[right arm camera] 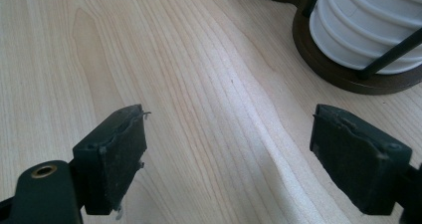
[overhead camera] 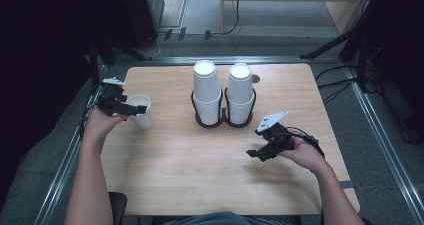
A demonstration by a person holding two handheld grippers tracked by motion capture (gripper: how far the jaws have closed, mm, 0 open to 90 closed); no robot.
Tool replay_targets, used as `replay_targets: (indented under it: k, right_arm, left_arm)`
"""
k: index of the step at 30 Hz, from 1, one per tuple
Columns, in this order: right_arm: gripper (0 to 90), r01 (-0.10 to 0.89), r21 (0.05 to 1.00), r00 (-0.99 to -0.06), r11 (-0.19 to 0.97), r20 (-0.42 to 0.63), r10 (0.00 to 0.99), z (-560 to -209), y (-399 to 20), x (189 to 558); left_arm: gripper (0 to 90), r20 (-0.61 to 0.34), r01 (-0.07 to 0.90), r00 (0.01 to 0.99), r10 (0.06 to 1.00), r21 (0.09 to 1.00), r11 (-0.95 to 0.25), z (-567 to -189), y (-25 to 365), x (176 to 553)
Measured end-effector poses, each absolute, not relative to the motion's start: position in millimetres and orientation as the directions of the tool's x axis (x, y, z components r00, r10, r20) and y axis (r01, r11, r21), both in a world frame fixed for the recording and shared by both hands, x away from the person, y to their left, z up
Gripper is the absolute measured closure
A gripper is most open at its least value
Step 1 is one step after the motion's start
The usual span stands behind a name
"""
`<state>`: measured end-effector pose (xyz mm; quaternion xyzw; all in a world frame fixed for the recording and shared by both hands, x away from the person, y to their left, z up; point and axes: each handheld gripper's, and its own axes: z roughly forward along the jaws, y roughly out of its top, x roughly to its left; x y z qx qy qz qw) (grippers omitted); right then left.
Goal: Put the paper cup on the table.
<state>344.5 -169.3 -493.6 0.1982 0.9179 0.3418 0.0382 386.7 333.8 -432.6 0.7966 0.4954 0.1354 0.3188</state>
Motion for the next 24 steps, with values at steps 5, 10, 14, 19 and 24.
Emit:
replay_targets:
  k: [5,10,14,19,24]
  right_arm:
    - [14.9,0.335,0.641,-0.92,0.691,0.063,0.388,-494,-169,344]
    - [15.0,0.338,0.644,-0.918,0.687,0.064,0.391,-493,-170,345]
    - [15.0,0.332,0.646,-0.92,0.687,0.06,0.388,-493,-170,345]
    - [14.9,0.338,0.648,-0.917,0.682,0.065,0.393,-491,-171,345]
    - [14.9,0.331,0.651,-0.92,0.683,0.062,0.387,-491,-171,346]
  left_arm:
    - [0.0,-0.114,0.698,0.485,0.867,0.648,-0.305,-423,330,384]
    - [0.0,-0.114,0.69,0.515,0.85,0.644,-0.332,-418,321,382]
    - [0.0,-0.136,0.682,0.541,0.83,0.649,-0.338,-414,312,381]
    - [0.0,-0.131,0.662,0.565,0.815,0.661,-0.353,-411,297,379]
    - [0.0,-0.142,0.654,0.599,0.788,0.655,-0.379,-412,281,377]
